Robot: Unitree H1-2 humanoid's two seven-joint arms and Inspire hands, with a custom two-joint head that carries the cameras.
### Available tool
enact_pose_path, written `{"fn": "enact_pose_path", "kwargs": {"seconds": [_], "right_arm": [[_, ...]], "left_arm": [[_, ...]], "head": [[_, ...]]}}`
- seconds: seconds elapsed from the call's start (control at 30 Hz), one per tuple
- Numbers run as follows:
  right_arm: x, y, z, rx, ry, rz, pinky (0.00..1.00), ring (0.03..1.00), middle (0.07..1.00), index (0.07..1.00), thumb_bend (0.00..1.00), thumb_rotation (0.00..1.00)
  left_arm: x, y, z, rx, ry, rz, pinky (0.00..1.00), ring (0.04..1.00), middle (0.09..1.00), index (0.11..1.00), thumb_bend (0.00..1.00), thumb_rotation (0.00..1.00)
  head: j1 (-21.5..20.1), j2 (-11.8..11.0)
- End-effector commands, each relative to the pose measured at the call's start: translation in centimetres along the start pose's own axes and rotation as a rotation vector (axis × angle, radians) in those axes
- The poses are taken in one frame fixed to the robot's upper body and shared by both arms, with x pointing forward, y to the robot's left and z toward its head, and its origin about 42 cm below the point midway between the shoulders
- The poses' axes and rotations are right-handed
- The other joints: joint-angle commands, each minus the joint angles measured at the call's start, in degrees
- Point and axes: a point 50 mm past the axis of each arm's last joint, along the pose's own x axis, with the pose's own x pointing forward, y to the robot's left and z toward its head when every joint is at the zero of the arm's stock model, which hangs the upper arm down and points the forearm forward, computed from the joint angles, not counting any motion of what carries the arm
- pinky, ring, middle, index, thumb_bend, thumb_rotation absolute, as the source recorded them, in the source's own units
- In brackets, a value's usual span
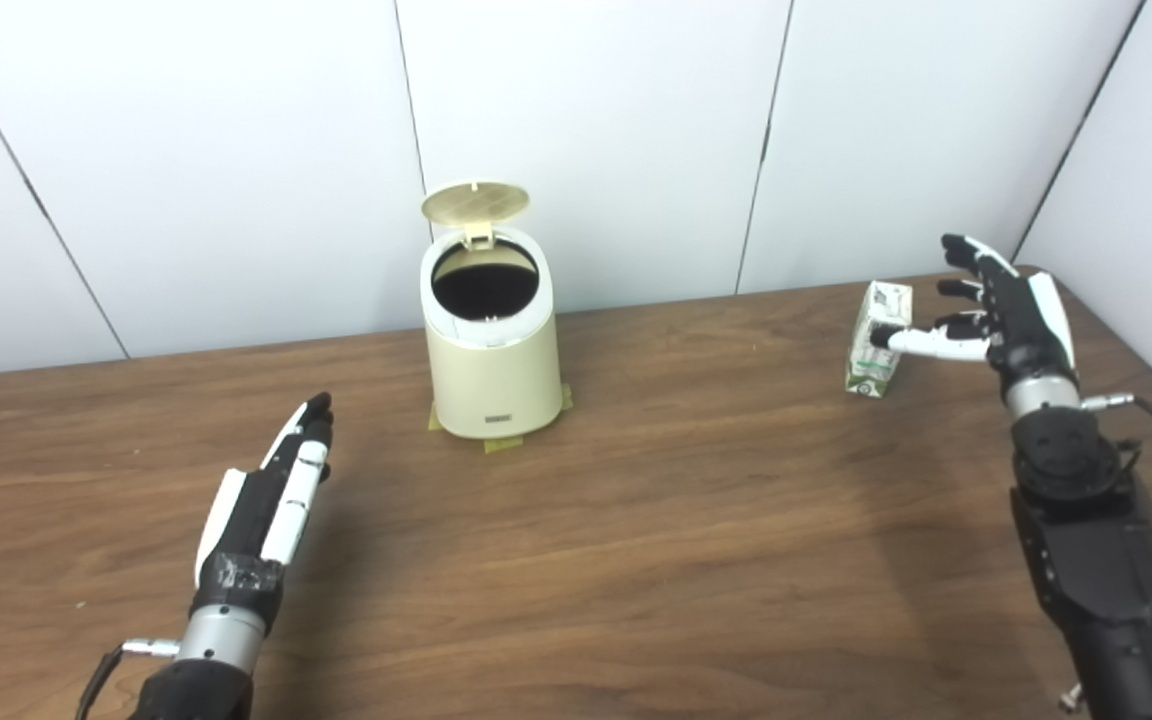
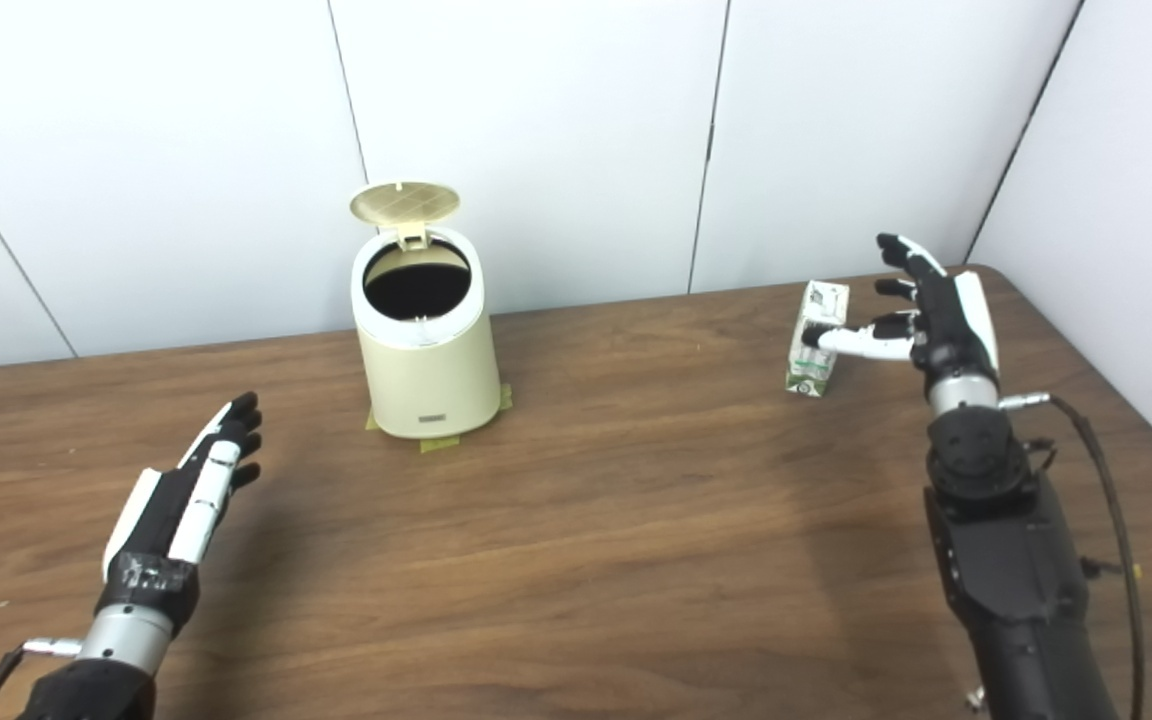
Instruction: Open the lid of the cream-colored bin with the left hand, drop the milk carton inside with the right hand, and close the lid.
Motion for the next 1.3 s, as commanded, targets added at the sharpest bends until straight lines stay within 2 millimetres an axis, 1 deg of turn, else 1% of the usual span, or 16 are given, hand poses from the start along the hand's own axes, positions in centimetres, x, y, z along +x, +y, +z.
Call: {"fn": "enact_pose_path", "kwargs": {"seconds": [0.0,0.03,0.1,0.17,0.2,0.23,0.5,0.6,0.63,0.67,0.8,0.87,0.9,1.1,1.2,1.27], "right_arm": [[1.7,-1.7,2.5,-0.033,-0.071,-0.047,0.40,0.699,0.868,0.856,0.91,0.02],[1.9,-1.7,2.6,-0.048,-0.073,-0.041,0.44,0.729,0.865,0.855,0.91,0.02],[2.4,-1.8,2.7,-0.084,-0.079,-0.034,0.57,0.803,0.862,0.855,0.93,0.03],[3.0,-1.8,2.8,-0.095,-0.091,-0.037,0.74,0.844,0.856,0.845,0.94,0.02],[3.3,-1.8,2.8,-0.094,-0.095,-0.038,0.79,0.854,0.856,0.840,0.95,0.02],[3.5,-1.8,2.8,-0.091,-0.094,-0.039,0.81,0.854,0.850,0.834,0.96,0.03],[3.9,-1.9,2.6,-0.054,-0.092,-0.011,0.77,0.856,0.862,0.825,0.95,0.02],[4.0,-1.9,2.4,-0.084,-0.081,0.005,0.77,0.850,0.849,0.825,0.96,0.06],[4.0,-1.9,2.2,-0.095,-0.080,0.012,0.79,0.846,0.846,0.831,0.95,0.06],[4.0,-1.9,2.0,-0.107,-0.078,0.024,0.77,0.825,0.845,0.833,0.95,0.05],[4.1,-1.6,1.7,-0.152,-0.069,0.048,0.77,0.831,0.850,0.839,0.94,0.07],[4.1,-1.2,1.6,-0.140,-0.059,0.053,0.67,0.813,0.849,0.838,0.96,0.08],[4.1,-1.0,1.5,-0.128,-0.056,0.058,0.65,0.811,0.848,0.838,0.96,0.08],[4.4,-0.5,1.4,-0.105,-0.060,0.075,0.76,0.826,0.826,0.811,0.97,0.07],[4.5,-0.3,1.4,-0.103,-0.057,0.079,0.74,0.821,0.817,0.805,0.97,0.07],[4.5,-0.1,1.3,-0.095,-0.054,0.089,0.70,0.798,0.809,0.794,0.97,0.08]], "left_arm": [[0.3,0.7,2.1,0.022,-0.090,0.007,0.91,0.959,0.967,0.973,0.43,0.99],[0.2,0.8,2.1,0.027,-0.087,0.006,0.91,0.965,0.971,0.974,0.43,0.99],[0.1,1.0,2.2,0.043,-0.081,0.003,0.94,0.971,0.969,0.972,0.44,0.99],[-0.1,1.1,2.4,0.058,-0.085,0.003,0.97,0.971,0.967,0.974,0.45,0.99],[-0.2,1.1,2.5,0.062,-0.086,0.003,0.98,0.970,0.964,0.974,0.45,0.98],[-0.3,1.2,2.6,0.063,-0.087,0.003,0.99,0.972,0.963,0.973,0.45,0.97],[-0.7,1.4,3.0,0.096,-0.092,0.002,1.00,0.969,0.961,0.969,0.47,0.97],[-0.8,1.5,3.0,0.107,-0.092,0.005,1.00,0.997,0.981,0.967,0.46,0.99],[-0.8,1.5,3.0,0.110,-0.092,0.006,1.00,0.999,0.984,0.965,0.46,1.00],[-0.8,1.4,3.0,0.113,-0.091,0.006,1.00,1.000,0.990,0.966,0.46,1.00],[-0.7,1.4,3.1,0.117,-0.097,0.008,1.00,1.000,0.991,0.965,0.43,1.00],[-0.6,1.5,3.1,0.123,-0.103,0.007,1.00,1.000,0.992,0.964,0.44,1.00],[-0.6,1.5,3.1,0.128,-0.103,0.005,1.00,1.000,0.992,0.964,0.45,1.00],[-0.2,1.8,3.2,0.138,-0.105,0.002,1.00,1.000,0.996,0.964,0.46,0.98],[-0.1,2.0,3.3,0.136,-0.108,0.005,1.00,1.000,0.991,0.966,0.48,0.97],[0.0,2.0,3.3,0.150,-0.109,0.006,1.00,1.000,0.988,0.963,0.47,0.96]], "head": [[-0.1,0.0],[-0.1,0.0],[-0.1,0.0],[0.0,0.0],[0.1,-0.1],[0.2,-0.1],[-0.2,0.1],[-0.2,0.0],[-0.3,0.0],[-0.3,0.0],[-0.5,0.0],[-0.6,0.1],[-0.6,-0.1],[-0.6,-0.3],[-0.5,-0.2],[-0.5,-0.2]]}}
